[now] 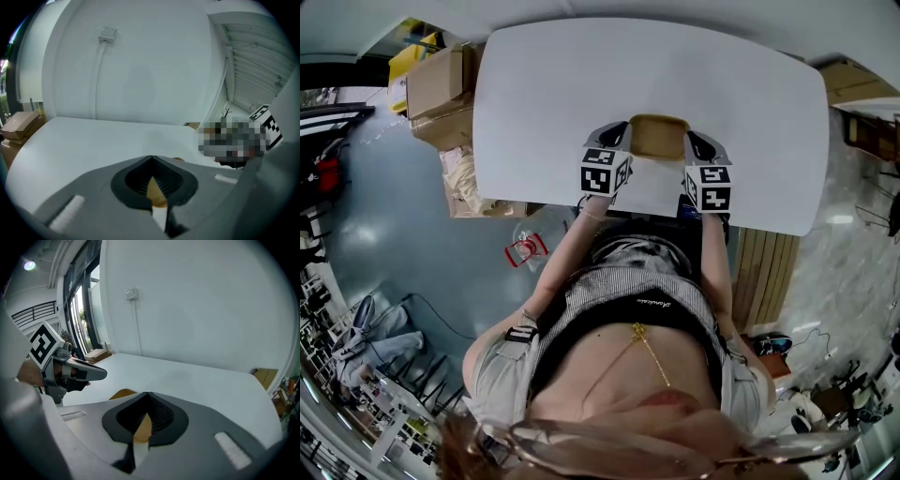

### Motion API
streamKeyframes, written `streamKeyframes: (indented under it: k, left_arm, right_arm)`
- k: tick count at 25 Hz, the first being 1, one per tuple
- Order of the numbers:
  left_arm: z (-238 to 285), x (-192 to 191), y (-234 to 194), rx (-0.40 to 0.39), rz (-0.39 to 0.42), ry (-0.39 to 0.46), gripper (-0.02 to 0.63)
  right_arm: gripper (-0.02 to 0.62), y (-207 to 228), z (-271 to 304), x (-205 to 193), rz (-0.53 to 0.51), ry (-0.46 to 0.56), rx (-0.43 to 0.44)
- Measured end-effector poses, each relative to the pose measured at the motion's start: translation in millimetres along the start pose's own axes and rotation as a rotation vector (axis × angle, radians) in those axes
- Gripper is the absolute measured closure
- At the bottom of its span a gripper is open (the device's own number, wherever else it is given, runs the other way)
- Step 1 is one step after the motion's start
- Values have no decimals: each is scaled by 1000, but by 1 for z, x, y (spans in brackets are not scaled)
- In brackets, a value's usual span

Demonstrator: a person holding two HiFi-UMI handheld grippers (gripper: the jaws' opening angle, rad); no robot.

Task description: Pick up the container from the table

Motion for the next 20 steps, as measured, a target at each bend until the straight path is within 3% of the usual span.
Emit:
streamKeyframes:
  k: [20]
  left_arm:
    - [22, -43, -16, 3, -43, -160, 605]
  right_arm:
    - [571, 9, 23, -45, 18, -151, 3]
Point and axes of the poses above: the fingertips, and each gripper's own axes: z forward along the fingers, y to its right, x out of its top, the point moved 3 cm from there along -z, backward along the fingers, and after that the axes turned 6 degrees about -z, right-handed, at the moved point
